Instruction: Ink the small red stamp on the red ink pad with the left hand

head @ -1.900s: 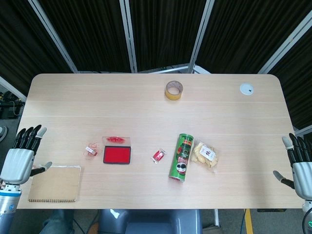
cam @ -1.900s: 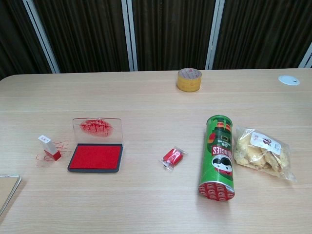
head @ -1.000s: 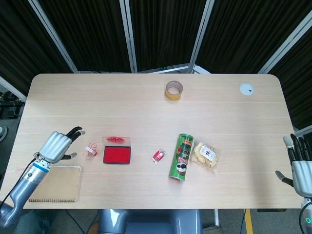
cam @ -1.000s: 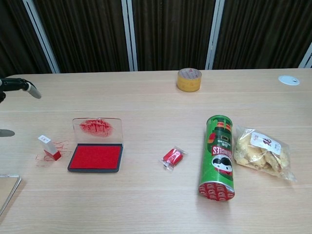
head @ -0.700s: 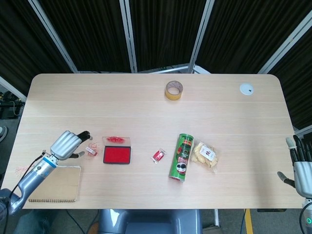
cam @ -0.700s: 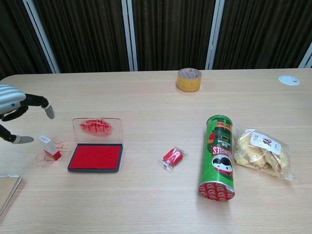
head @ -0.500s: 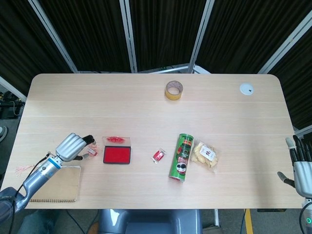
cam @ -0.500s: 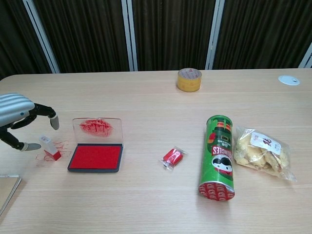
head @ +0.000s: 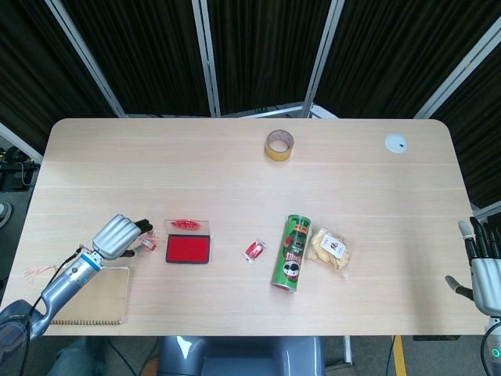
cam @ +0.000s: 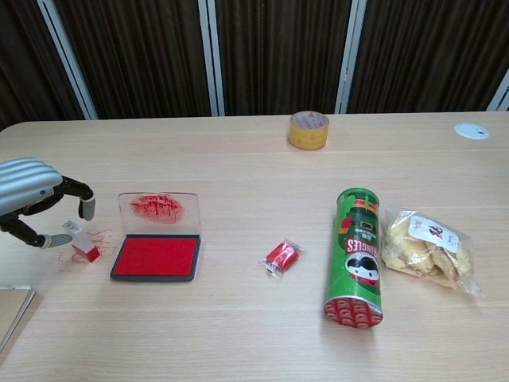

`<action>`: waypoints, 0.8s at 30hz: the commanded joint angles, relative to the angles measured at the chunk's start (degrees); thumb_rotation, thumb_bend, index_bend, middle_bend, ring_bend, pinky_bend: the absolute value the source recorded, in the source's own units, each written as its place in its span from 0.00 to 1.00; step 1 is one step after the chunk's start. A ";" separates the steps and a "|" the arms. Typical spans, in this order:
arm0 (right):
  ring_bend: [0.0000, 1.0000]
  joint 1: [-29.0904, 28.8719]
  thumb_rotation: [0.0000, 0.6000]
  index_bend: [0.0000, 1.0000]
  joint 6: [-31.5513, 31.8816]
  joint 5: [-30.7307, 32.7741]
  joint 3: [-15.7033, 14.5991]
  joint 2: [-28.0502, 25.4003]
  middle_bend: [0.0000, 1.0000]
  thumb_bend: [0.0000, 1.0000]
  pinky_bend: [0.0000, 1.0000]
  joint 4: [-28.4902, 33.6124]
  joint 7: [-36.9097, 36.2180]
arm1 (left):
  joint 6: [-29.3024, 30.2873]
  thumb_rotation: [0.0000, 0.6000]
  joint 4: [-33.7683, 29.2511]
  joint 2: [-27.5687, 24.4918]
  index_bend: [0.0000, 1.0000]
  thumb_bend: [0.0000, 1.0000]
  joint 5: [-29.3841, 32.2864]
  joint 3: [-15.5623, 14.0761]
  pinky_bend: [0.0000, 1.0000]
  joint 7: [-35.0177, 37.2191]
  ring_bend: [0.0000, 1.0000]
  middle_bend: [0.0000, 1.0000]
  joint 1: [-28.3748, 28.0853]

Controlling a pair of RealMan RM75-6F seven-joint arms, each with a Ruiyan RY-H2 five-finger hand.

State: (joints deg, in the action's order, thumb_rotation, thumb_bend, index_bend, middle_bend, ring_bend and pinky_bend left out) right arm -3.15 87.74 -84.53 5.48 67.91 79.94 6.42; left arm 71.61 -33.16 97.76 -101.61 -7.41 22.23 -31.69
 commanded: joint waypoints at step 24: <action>0.00 -0.27 1.00 0.00 -1.19 0.80 0.08 -0.14 0.00 0.00 0.00 -0.35 -1.34 | -0.64 1.00 0.71 1.13 0.53 0.40 1.28 -1.24 0.91 -0.68 0.80 0.52 -0.39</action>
State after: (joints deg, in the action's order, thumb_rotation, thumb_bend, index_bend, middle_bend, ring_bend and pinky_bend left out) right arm -3.42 86.55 -83.73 5.57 67.77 79.59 5.08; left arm 70.96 -32.43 98.90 -100.35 -8.67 21.53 -32.09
